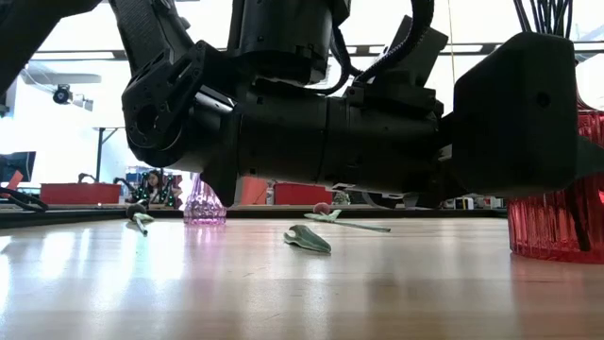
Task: Sort flowers into vase by color
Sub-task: Put the top white flowers into the red vase, then put the black flower into the purple vase
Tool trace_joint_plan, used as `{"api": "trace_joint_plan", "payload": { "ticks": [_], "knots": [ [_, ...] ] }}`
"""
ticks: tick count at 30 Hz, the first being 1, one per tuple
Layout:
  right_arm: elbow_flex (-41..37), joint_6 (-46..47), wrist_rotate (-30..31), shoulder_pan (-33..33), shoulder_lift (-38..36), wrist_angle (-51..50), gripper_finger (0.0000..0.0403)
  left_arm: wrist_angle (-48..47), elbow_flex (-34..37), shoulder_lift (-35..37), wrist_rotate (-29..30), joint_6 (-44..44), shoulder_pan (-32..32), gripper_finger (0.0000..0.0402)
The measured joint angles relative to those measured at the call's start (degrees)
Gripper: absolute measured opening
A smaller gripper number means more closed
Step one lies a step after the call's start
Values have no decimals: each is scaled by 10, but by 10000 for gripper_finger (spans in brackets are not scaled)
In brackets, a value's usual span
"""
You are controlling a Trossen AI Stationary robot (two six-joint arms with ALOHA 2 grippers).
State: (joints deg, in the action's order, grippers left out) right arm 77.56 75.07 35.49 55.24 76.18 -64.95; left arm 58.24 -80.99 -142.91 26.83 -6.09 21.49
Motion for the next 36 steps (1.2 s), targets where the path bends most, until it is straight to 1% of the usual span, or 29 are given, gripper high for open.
{"api": "trace_joint_plan", "payload": {
  "ticks": [8,15,21,26,30,33,36],
  "knots": [
    [13,11,-33,0,0,-14,249,1,0,6,0,0,1,351],
    [19,31,-74,0,-4,-26,249,0,0,19,0,9,3,351],
    [19,48,-86,0,-21,-27,247,-43,6,51,0,11,6,351],
    [19,52,-90,0,-34,-34,246,-119,27,98,4,11,11,351],
    [19,77,-94,0,-47,-50,246,-184,49,148,34,11,18,351],
    [19,79,-112,0,-60,-55,246,-211,91,193,60,11,25,351],
    [19,79,-126,0,-72,-54,246,-214,155,251,81,-4,32,351]
  ]
}}
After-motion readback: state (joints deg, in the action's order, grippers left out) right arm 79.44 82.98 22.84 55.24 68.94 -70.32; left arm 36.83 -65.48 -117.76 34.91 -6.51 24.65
